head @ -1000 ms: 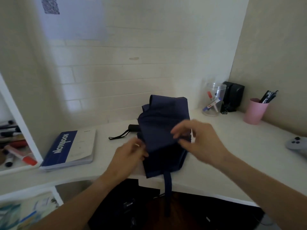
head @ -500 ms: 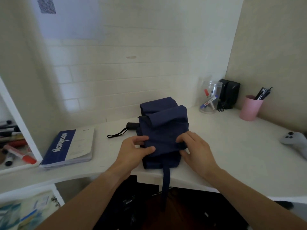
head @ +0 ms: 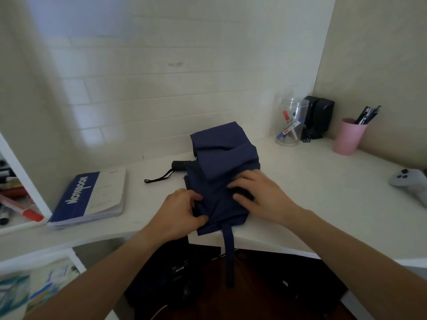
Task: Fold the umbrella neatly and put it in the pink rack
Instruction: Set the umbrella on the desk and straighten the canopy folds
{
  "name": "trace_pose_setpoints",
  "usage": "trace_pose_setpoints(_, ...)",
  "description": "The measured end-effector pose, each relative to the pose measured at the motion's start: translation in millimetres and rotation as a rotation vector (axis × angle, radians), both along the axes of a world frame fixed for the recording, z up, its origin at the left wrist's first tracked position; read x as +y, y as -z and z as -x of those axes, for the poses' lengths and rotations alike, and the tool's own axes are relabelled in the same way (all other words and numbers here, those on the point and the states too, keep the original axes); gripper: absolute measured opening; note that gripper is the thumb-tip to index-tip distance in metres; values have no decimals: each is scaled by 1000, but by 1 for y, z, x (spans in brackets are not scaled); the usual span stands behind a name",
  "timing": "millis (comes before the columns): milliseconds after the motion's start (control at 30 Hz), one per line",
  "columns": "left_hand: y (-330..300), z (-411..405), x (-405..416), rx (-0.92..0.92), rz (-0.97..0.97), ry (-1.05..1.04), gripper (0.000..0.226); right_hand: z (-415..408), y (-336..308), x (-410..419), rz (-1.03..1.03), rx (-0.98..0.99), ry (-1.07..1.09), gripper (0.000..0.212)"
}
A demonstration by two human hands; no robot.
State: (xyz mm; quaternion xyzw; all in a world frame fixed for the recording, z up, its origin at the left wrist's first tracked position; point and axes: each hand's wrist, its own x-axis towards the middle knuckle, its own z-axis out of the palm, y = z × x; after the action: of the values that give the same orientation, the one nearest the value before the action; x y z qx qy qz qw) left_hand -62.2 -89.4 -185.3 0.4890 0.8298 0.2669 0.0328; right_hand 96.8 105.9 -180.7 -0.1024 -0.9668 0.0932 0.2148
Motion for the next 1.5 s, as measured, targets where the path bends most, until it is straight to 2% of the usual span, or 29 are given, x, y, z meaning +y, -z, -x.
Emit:
trace_pose_setpoints(100,-3,1,-3,121,90,40,50,-2,13,7,-71,-158,4,56)
trace_pose_setpoints(133,-5,0,-3,192,63,53,45,-3,14,7,-108,-157,3,59)
trace_pose_setpoints(233,-6,-6,5,462,-176,177,32,-2,14,2,-159,-154,-18,66)
trace_pose_setpoints(300,-2,-9,16,559,-172,318,33,-2,12,-1,-155,-179,-37,69)
trace_pose_setpoints(400,14,-4,25,523,37,372,53,-3,5,-2,-93,-196,-46,75)
trace_pose_setpoints(467,24,3,24,503,144,356,62,0,-1,-2,-34,-118,-33,67)
trace_pose_setpoints(533,28,6,23,499,202,355,63,6,1,-4,-56,-43,-35,55)
trace_pose_setpoints(567,28,7,22,483,227,350,64,8,5,-3,-79,-59,-44,56)
trace_pose_setpoints(667,27,10,18,416,311,311,70,8,27,0,-85,-267,-37,73)
trace_pose_setpoints(767,23,16,12,392,389,267,89,-1,27,5,-67,-406,-4,84)
trace_pose_setpoints(933,15,24,1,408,469,212,107,-7,13,3,-14,-538,-2,88)
trace_pose_setpoints(1000,12,26,-3,375,392,199,100,-7,14,4,-1,-528,4,88)
trace_pose_setpoints(1100,2,17,-7,474,11,241,61,-6,13,2,14,-533,10,87)
trace_pose_setpoints(1167,-4,6,-4,546,-121,378,40,-7,10,1,9,-540,19,86)
trace_pose_setpoints(1267,-1,-3,9,370,-7,490,43,-14,9,5,21,-544,46,86)
trace_pose_setpoints(1333,5,-1,21,232,70,455,47,-23,9,10,43,-559,68,86)
trace_pose_setpoints(1400,6,2,29,152,69,406,47,-30,7,14,69,-574,89,86)
trace_pose_setpoints(1500,13,7,29,294,139,417,51,-38,2,18,140,-552,90,84)
